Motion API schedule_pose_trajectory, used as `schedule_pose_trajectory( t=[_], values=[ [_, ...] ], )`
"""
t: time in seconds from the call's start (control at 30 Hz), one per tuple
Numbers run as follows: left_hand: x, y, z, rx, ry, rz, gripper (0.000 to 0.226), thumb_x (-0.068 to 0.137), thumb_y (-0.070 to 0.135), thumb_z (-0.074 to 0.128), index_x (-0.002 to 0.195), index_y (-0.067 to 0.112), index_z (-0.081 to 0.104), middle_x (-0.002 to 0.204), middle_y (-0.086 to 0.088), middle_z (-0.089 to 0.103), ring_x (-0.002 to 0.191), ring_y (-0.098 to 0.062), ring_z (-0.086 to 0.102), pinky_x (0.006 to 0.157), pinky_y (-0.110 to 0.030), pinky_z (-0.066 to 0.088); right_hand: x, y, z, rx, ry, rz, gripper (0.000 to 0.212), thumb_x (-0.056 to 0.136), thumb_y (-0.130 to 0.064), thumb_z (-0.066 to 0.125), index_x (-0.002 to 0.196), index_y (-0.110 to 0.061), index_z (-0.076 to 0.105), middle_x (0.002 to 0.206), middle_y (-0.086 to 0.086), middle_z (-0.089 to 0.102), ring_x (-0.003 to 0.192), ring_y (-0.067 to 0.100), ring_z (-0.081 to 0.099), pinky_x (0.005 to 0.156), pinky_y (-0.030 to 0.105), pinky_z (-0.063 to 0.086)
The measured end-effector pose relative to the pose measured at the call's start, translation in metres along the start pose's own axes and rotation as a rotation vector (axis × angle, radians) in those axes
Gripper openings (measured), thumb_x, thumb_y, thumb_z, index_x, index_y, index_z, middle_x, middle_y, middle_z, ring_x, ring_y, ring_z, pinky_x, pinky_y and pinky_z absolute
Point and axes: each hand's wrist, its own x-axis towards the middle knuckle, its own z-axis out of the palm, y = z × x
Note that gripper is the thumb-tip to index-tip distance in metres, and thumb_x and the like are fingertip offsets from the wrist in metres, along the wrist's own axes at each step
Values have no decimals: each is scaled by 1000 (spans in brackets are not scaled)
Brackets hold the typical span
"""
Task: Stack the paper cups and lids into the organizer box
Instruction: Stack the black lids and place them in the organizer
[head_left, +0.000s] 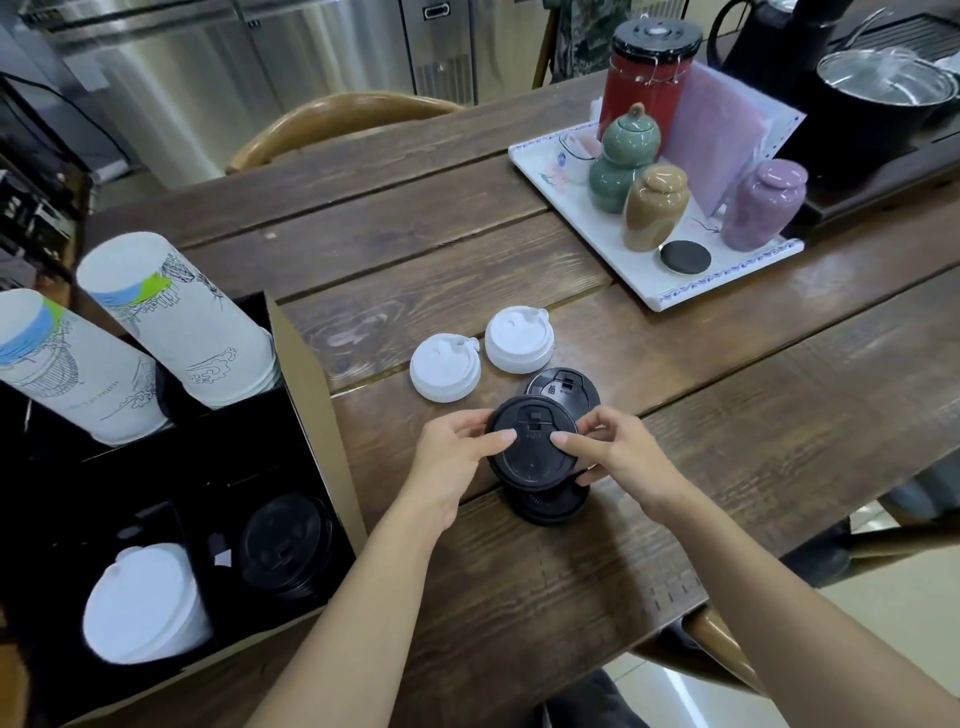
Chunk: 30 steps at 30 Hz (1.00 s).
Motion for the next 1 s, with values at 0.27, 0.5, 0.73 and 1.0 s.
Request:
schedule_pose_trajectory(
  t=[0.27,0.5,0.73,1.0],
  values=[
    [3,-11,19,98,107,-56,32,76,23,75,105,12,66,100,-5,69,93,-19,66,80,-39,57,-9,13,-13,-129,-15,54,35,78,-35,71,77,-6,51,53,9,64,48,22,64,44,28,47],
    [3,-32,25,191,126,-60,9,77,21,74,84,17,71,88,-4,73,88,-24,69,77,-42,58,-8,31,-14,-251,-65,139,36,78,-41,69,73,-10,51,50,4,63,44,18,63,39,25,46],
    [5,-42,30,229,168,-114,17,81,30,69,92,17,66,102,-3,68,93,-18,62,72,-37,57,-7,39,-9,-317,1,126,37,76,-50,66,79,-15,53,66,6,64,54,17,62,41,29,51],
    [6,-35,36,160,52,-287,16,78,16,73,85,15,58,93,-1,63,93,-19,60,77,-39,53,-6,34,-8,-165,-88,98,11,87,-31,62,85,-26,71,54,-20,65,55,-4,58,47,8,43]
  ],
)
